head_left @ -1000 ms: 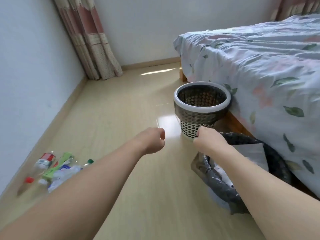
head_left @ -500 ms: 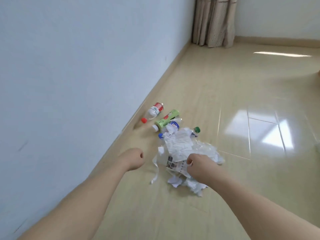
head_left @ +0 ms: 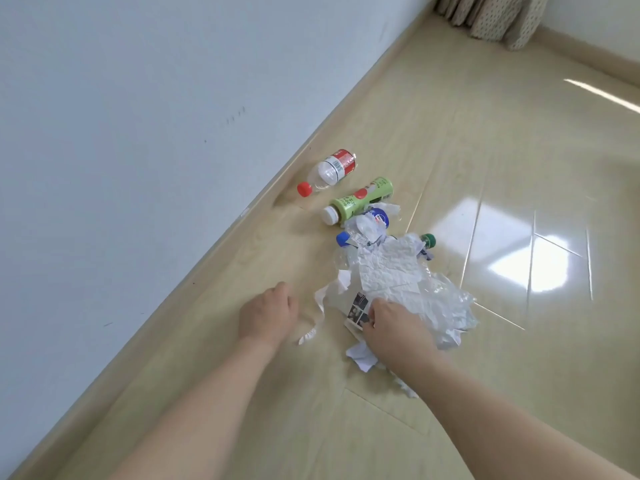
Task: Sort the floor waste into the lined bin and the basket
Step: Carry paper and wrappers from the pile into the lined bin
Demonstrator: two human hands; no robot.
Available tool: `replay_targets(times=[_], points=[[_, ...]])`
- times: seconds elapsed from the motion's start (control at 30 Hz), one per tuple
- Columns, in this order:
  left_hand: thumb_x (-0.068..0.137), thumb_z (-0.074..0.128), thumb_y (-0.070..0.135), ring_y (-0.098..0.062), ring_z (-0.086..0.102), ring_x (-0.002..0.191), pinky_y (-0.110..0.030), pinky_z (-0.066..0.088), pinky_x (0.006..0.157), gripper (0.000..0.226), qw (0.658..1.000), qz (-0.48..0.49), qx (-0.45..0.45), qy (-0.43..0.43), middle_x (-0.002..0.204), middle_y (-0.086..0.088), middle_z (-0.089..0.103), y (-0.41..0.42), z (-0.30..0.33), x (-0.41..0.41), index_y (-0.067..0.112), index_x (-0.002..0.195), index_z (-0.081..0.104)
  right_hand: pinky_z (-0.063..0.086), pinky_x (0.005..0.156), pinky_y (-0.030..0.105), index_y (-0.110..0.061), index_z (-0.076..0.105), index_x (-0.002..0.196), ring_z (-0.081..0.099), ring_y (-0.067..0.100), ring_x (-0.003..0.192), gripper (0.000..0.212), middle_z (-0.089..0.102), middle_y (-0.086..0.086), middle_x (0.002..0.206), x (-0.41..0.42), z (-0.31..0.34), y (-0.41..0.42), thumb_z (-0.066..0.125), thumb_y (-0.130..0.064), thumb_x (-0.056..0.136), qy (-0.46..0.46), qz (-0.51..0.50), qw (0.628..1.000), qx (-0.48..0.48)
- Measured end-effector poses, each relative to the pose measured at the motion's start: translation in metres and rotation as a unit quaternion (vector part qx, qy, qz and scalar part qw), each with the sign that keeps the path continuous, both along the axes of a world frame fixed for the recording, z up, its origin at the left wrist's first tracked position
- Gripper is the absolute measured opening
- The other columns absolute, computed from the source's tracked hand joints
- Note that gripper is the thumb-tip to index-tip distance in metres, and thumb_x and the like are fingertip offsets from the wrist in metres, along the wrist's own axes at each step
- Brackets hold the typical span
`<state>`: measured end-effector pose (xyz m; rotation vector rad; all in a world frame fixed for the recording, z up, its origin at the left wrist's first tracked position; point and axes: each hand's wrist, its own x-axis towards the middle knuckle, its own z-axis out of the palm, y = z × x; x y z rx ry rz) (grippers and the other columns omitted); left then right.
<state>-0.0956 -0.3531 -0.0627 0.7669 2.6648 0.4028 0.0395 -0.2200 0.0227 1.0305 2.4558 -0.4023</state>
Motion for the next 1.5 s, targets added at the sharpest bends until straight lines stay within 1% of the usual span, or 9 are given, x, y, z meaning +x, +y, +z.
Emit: replay_targets(times=[0.17,0.4,0.53,0.73,0.8,0.87,1.0,1.1,1.5], points=[[0.079,0.053,0.019,-0.026,0.039,0.045,-0.022,0.016,0.042,0.023,0.993,0.028,0.078,0.082,0.051,0.000,0.047,-0.048,-0.018,-0.009,0.017,0.063,0.037,0.037,0.067,0.031,-0.014,0.040,0.104,0.054,0.024,0.091,0.015,0.057,0.005,0.113,0.019,-0.036,-0.031,0.043,-0.025,0.096,-0.021,-0.009,1.000,0.011],[0.086,0.055,0.060,-0.023,0.059,0.104,-0.037,0.048,0.083,0.057,0.991,-0.009,0.114,-0.066,0.119,0.003,0.056,0.023,-0.010,0.007,0.022,0.128,0.049,0.038,0.070,0.030,-0.011,0.042,0.118,0.059,0.025,0.105,0.026,0.057,0.006,0.117,0.016,-0.058,-0.038,0.044,-0.021,0.095,-0.008,0.014,0.999,0.034],[0.091,0.047,0.031,-0.026,0.058,0.087,-0.035,0.045,0.069,0.018,0.988,-0.022,0.112,-0.103,0.092,0.001,0.057,0.043,-0.009,0.010,0.016,0.089,0.057,0.048,0.075,0.031,-0.010,0.041,0.112,0.061,0.026,0.100,0.023,0.061,0.006,0.112,0.019,-0.067,-0.037,0.045,-0.010,0.089,-0.007,-0.027,0.998,-0.054],[0.092,0.039,0.018,-0.022,0.037,0.057,-0.033,0.026,0.052,0.029,0.936,0.224,0.212,-0.170,0.060,-0.003,0.043,-0.005,0.009,-0.006,0.012,0.064,0.035,0.050,0.078,0.028,-0.010,0.020,0.140,0.062,0.018,0.101,0.053,0.068,-0.004,0.111,0.025,-0.069,-0.043,0.041,-0.004,0.091,-0.021,-0.067,0.989,-0.128],[0.091,0.040,0.018,-0.019,0.028,0.055,-0.030,0.019,0.051,0.030,0.925,0.247,0.236,-0.167,0.059,0.000,0.032,-0.021,0.023,-0.009,0.015,0.064,0.029,0.045,0.073,0.028,-0.005,0.032,0.128,0.061,0.022,0.103,0.034,0.064,0.003,0.118,0.028,-0.068,-0.051,0.042,-0.009,0.096,-0.039,-0.039,0.991,-0.119],[0.091,0.043,0.022,-0.016,0.026,0.053,-0.030,0.017,0.053,0.031,0.939,0.204,0.238,-0.140,0.060,-0.001,0.028,-0.030,0.042,-0.009,0.016,0.065,0.028,0.039,0.072,0.027,-0.002,0.046,0.101,0.059,0.026,0.110,0.012,0.058,0.010,0.122,0.032,-0.060,-0.058,0.042,-0.012,0.099,-0.079,0.008,0.992,-0.102],[0.089,0.050,0.023,-0.016,0.026,0.053,-0.030,0.018,0.054,0.033,0.947,0.118,0.259,-0.150,0.060,-0.002,0.027,-0.026,0.085,-0.007,0.014,0.064,0.029,0.037,0.056,0.027,-0.007,0.053,0.117,0.054,0.022,0.090,0.023,0.058,0.008,0.108,0.042,-0.042,-0.066,0.042,-0.014,0.097,-0.066,0.030,0.992,-0.104],[0.085,0.053,0.019,-0.018,0.032,0.058,-0.030,0.030,0.056,0.028,0.926,0.076,0.286,-0.234,0.064,-0.007,0.032,-0.008,0.121,0.000,0.010,0.063,0.038,0.037,0.063,0.028,-0.015,0.047,0.101,0.047,0.021,0.082,0.009,0.055,0.007,0.097,0.045,-0.014,-0.055,0.040,-0.021,0.099,0.017,0.015,0.993,-0.120],[0.089,0.052,0.009,-0.019,0.054,0.051,-0.031,0.058,0.057,0.014,0.878,-0.135,0.268,-0.372,0.063,-0.008,0.052,0.166,0.280,0.184,0.005,0.075,0.056,0.047,0.060,0.029,-0.007,0.057,0.086,0.063,0.020,0.065,0.020,0.064,0.001,0.071,0.251,0.181,0.122,0.047,-0.022,0.096,0.289,-0.268,0.916,-0.076]])
